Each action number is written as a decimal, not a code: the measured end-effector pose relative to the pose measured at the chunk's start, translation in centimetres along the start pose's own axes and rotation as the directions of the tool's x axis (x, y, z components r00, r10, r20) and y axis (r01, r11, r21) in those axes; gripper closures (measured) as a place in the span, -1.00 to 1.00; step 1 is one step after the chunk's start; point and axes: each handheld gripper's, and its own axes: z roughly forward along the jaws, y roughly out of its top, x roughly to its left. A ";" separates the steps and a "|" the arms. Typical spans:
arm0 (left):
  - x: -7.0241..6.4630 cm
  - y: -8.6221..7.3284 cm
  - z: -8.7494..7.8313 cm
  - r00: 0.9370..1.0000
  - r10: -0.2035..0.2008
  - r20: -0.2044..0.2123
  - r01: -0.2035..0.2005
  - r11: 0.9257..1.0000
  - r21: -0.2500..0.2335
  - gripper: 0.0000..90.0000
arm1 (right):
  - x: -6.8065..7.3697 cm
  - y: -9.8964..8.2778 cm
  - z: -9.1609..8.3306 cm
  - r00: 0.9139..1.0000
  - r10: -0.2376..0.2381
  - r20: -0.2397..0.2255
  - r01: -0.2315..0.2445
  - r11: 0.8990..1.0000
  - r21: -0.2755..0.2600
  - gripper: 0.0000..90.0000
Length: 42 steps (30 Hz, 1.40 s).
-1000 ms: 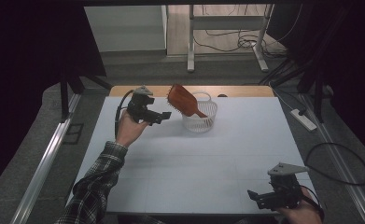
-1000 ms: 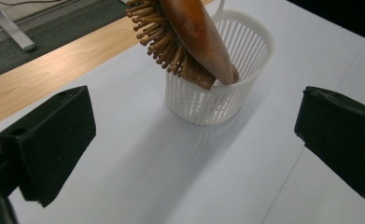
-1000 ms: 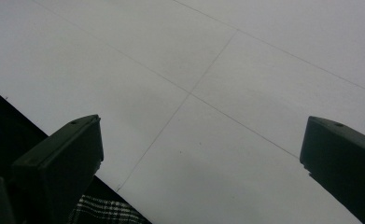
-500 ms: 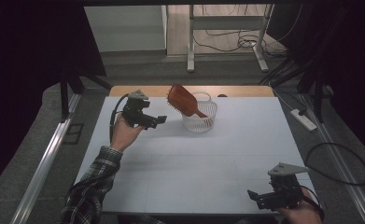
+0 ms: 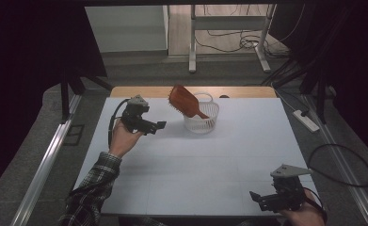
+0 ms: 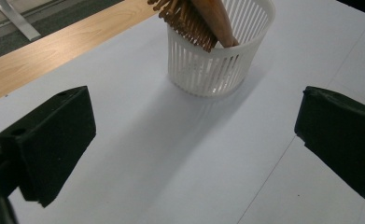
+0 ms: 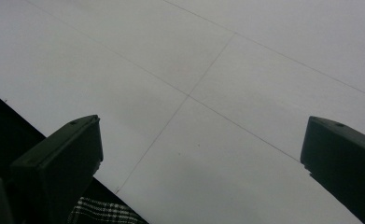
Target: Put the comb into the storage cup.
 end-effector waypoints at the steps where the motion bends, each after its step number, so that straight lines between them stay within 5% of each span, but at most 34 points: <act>1: 0.0 0.0 0.0 1.000 0.000 0.000 0.000 1.000 0.000 -1.00 | 0.0 0.0 0.0 1.000 0.000 0.000 0.000 1.000 0.000 -1.00; 18: 0.5 -2.5 -1.6 0.999 -0.043 0.000 0.043 0.999 -0.015 -1.00 | 0.1 0.1 0.1 1.000 -0.003 0.004 0.003 1.000 0.009 -1.00; 42: -1.2 -4.6 -2.7 0.998 -0.053 0.022 0.054 0.999 0.000 -1.00 | 0.2 0.0 -0.1 0.999 0.008 0.043 -0.007 1.000 -0.016 -1.00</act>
